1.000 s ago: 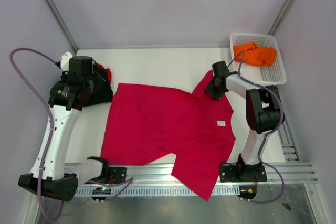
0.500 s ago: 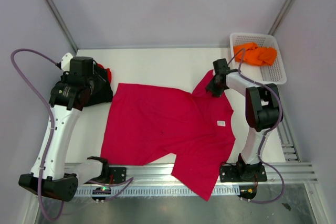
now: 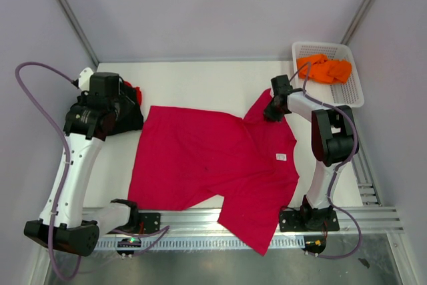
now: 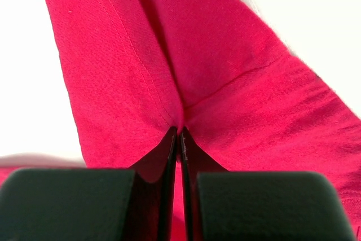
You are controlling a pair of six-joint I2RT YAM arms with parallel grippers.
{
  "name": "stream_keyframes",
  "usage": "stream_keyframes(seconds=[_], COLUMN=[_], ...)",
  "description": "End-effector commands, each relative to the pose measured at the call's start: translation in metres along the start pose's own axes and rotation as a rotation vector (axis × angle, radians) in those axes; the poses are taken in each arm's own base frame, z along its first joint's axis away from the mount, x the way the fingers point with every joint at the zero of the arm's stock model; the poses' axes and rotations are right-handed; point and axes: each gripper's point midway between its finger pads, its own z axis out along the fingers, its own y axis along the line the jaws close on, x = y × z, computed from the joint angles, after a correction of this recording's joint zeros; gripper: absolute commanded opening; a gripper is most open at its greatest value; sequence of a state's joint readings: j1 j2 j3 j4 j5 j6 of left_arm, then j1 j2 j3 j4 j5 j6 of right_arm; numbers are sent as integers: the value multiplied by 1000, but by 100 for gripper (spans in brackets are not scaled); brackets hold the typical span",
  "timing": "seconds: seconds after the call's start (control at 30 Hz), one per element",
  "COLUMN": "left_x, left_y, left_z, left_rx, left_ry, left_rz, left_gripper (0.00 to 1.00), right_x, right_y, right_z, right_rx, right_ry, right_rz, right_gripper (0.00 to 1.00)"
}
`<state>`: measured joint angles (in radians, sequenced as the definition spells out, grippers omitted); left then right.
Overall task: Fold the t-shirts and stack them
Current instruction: Grap the side of the flattened tshirt furthest away from the robot with both arms
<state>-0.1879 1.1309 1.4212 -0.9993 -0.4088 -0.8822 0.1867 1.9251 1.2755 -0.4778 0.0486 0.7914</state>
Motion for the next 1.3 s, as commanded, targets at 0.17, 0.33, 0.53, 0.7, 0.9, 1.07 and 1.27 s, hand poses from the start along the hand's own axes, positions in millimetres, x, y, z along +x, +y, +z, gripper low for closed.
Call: stream_keyframes(seconds=[0.17,0.33,0.53,0.7,0.9,1.07,1.27], left_x=[15,27,39,47,58,61,62], left_y=[10,2,-15,-27,-45,-60,-71], left_z=[50,87,121,157,195,212,236], left_rx=[-138,-193,-195,-219,-243,-236,-237], left_ry=[13,63,112,135,195,218,224], left_rz=[125,184,205,251,283,272,272], left_gripper=[39,38,39,39,38,38,38], right_x=[-25,-41,-59,-70,-79,-86,-94], right_y=[18,17,13,10,13,17,19], right_z=[-8,-16,-25,-28,-30,-33,-38], right_rx=[-64,-70,-77,-76,-75,-79,-71], right_ry=[-66,-93,-122,-133,-133,-144,-157], right_rz=[-8,2,18,23,17,18,11], right_gripper=[7,6,6,7,6,6,6])
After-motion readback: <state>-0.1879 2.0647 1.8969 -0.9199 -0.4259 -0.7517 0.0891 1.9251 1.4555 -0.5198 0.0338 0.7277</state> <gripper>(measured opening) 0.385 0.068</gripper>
